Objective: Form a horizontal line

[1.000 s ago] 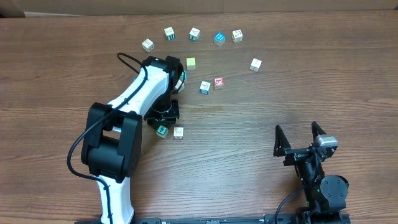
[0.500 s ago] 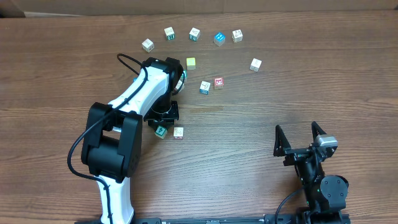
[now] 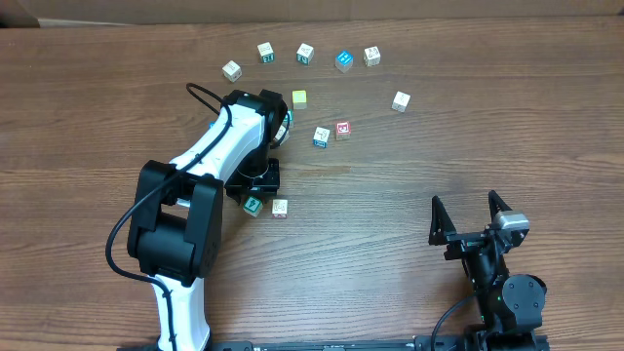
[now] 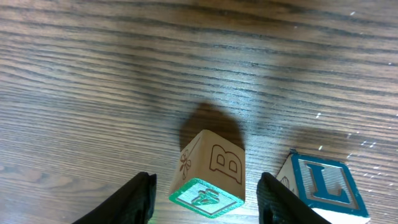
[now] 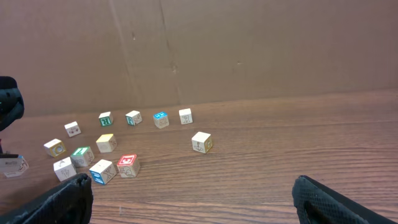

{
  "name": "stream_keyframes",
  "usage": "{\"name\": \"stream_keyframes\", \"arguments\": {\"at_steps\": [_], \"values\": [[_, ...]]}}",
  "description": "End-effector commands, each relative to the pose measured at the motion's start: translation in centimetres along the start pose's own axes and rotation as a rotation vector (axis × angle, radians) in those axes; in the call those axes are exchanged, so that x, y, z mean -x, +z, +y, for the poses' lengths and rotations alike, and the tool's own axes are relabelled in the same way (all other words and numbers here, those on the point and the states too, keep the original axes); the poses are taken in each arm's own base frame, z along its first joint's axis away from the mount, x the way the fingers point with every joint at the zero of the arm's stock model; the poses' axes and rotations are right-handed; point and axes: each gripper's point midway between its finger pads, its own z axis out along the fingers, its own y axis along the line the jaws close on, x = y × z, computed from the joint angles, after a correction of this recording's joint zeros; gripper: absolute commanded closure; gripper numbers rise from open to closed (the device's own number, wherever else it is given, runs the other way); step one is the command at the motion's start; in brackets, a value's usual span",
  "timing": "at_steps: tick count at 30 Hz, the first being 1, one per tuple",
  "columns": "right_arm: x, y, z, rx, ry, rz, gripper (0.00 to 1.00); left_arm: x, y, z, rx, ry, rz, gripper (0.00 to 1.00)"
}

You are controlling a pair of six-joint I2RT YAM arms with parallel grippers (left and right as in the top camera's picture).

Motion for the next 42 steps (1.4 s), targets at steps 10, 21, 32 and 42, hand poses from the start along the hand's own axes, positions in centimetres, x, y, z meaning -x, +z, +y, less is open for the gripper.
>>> {"name": "stream_keyframes", "arguments": {"at_steps": [10,21,32,42], "values": [[-0.1,0.0,0.1,0.005,-0.008,-0.006,0.00,-0.2,-0.4,0.4,0.010,0.058,-0.013,0.64],[-0.1,0.0,0.1,0.005,-0.008,-0.006,0.00,0.2,-0.4,0.3,0.005,0.037,-0.028,0.82],[-0.1,0.0,0.1,0.005,-0.008,-0.006,0.00,1.0,-0.3,1.4,-0.001,-0.079,-0.039,0.74],[-0.1,0.0,0.1,0.005,-0.008,-0.006,0.00,-2.3,-2.2,0.6,-0.093,0.041,0.049,0.95]]}}
